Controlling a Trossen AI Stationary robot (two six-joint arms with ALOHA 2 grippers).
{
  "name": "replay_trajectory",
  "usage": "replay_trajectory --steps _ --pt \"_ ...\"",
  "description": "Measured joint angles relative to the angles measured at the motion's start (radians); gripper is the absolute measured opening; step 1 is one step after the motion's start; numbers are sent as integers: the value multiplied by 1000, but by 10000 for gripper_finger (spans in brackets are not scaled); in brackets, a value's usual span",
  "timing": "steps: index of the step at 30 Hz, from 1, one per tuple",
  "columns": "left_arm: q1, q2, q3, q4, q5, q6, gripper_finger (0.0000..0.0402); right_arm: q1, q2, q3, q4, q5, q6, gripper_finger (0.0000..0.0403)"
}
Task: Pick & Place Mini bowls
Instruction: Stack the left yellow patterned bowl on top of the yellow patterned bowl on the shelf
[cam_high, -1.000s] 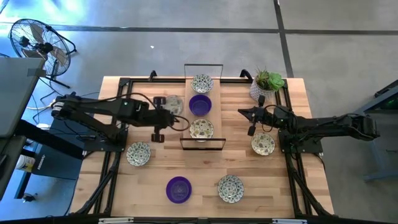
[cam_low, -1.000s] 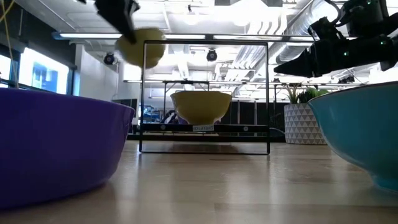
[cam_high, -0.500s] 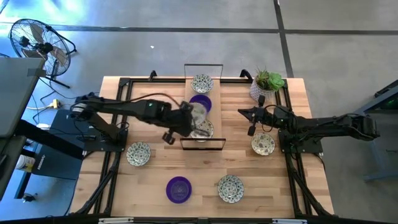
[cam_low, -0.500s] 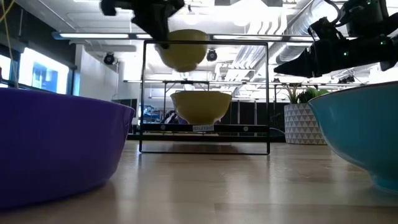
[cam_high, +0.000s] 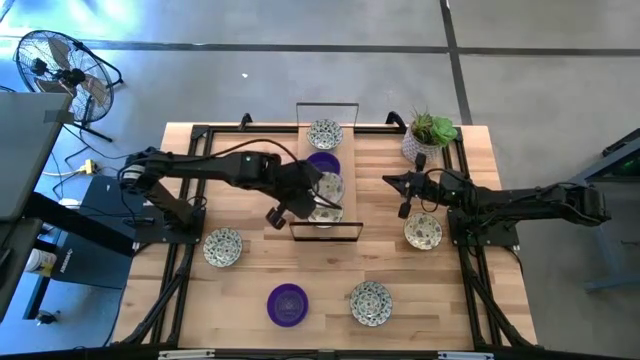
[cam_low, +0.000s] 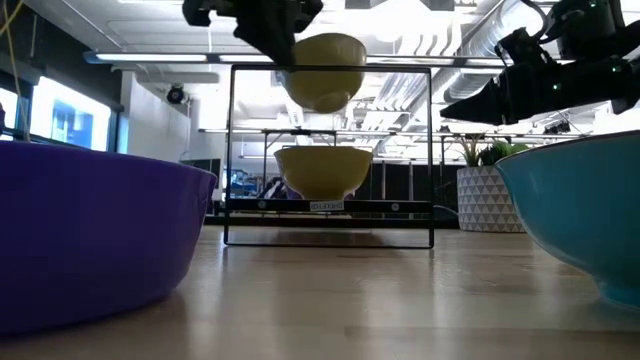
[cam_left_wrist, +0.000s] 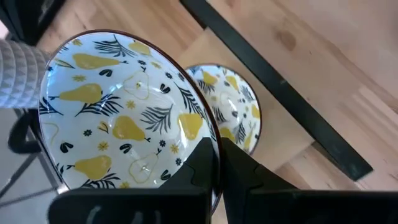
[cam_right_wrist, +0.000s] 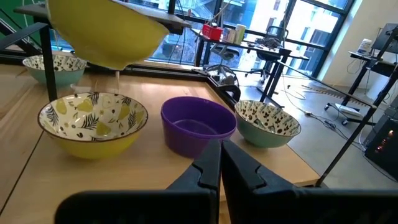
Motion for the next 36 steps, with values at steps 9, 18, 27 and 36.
replay_trajectory --steps 9,18,27,36 --pt "19 84 -2 8 52 31 4 0 0 0 2 0 0 1" --pt "18 101 -1 24 82 38 4 0 0 0 -4 0 0 2" --pt "50 144 -1 11 94 31 4 0 0 0 -5 0 -1 2" --pt "51 145 -1 0 120 30 4 0 0 0 -10 1 -1 2"
